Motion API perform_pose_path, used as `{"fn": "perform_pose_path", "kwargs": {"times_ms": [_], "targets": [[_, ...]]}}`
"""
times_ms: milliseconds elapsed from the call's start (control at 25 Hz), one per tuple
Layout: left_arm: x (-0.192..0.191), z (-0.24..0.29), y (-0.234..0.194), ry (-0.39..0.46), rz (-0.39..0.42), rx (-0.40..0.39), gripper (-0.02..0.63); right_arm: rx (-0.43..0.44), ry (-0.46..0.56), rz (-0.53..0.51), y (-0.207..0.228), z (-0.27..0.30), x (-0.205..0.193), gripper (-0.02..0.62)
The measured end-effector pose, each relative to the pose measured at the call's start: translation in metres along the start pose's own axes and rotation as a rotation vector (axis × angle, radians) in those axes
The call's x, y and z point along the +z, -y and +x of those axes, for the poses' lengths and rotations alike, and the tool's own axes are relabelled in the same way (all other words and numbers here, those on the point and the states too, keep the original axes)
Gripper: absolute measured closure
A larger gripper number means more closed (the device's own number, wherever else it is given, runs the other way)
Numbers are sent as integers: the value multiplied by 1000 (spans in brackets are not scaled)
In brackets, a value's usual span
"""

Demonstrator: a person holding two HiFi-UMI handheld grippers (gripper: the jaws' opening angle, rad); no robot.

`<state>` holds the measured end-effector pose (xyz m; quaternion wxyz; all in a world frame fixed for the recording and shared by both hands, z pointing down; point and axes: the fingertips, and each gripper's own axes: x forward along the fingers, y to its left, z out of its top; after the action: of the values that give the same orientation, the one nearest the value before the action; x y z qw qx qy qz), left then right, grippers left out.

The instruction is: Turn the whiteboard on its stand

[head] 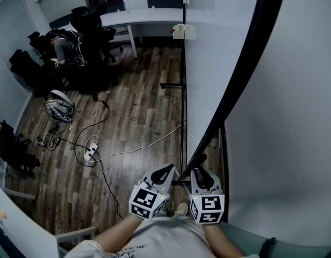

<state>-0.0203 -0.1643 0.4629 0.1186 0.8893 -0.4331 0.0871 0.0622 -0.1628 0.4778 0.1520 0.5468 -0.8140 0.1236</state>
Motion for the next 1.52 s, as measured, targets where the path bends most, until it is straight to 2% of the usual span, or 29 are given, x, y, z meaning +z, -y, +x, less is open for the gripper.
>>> {"fn": "perform_pose_path", "kwargs": {"times_ms": [160,440,680,1520], "targets": [[1,2,6,-3,0,-11,595,6,-5,13,1,-7,0,549],[-6,4,15,-18,-5,-29,595,34,-17,29,3,-13,-4,586],[-10,2,26,-29,-16,-41,595,46,-7,33,8,-17,0,588],[-6,3,22,-15,-18,-40,595,69,-5,33,2,-15,0,589]]}}
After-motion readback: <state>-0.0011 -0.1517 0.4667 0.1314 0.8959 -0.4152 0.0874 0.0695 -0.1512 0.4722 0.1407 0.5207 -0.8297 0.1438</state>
